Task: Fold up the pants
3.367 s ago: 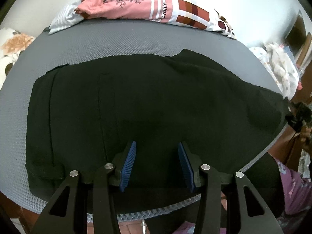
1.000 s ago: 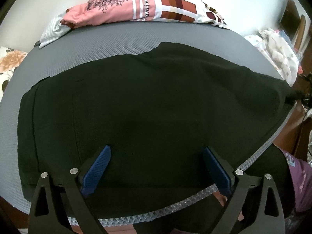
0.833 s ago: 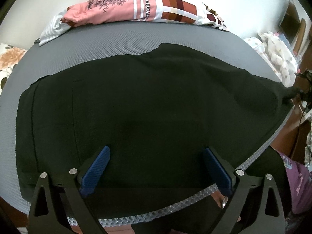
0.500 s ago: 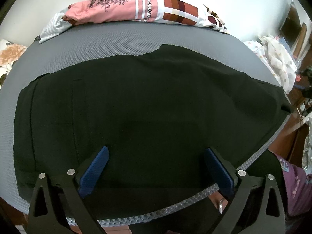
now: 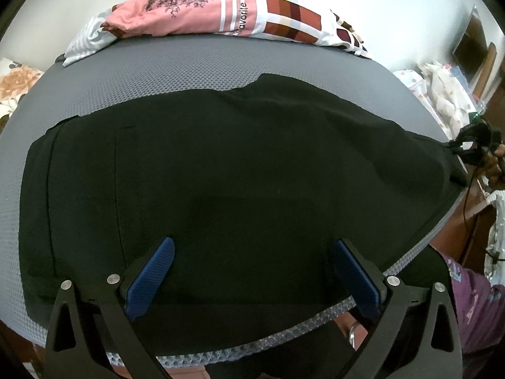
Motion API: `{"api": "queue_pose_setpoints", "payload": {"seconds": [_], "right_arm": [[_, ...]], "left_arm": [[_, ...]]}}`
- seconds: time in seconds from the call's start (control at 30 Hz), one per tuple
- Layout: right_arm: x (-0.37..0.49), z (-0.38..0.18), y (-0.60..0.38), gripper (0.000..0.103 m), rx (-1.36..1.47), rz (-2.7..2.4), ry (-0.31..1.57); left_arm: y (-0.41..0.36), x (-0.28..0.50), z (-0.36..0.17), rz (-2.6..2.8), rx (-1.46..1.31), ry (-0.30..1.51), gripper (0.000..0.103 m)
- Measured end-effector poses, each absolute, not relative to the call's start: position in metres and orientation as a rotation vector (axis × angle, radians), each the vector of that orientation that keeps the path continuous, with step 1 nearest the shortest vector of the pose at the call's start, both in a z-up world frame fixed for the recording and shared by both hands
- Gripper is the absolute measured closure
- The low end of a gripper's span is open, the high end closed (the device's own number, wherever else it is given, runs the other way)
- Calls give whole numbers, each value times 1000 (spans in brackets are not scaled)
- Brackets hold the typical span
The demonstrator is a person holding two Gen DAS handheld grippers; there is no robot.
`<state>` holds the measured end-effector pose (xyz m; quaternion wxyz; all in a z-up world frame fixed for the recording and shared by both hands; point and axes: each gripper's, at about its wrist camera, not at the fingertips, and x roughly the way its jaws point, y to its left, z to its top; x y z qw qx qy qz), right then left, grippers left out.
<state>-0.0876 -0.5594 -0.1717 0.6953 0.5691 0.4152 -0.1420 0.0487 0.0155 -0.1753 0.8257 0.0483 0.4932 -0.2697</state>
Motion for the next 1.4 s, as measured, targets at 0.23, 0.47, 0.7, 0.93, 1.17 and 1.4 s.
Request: {"api": "queue_pose_setpoints", "payload": {"seconds": [0.23,0.47,0.7,0.93,1.17,1.4], "right_arm": [[-103,-131,-569,97,1315,-165,578],[-214,-57,-567,99,1181,-6,19],[-198,-124,-548,95,1194,-67,378],[-64,-60,-531,22,896,-227,615],[40,-91,-530,59,741,-528,945],[26,-133,-549,99,965,-406,923]], "left_arm": [[16,47,-176,-576,102,1045,3],[10,44,-177,-562,128,1040,2],[5,39,-180,-545,186,1021,1],[5,39,-180,-542,181,1025,1],[8,42,-178,-548,151,1029,1],[10,43,-177,-554,128,1032,1]]}}
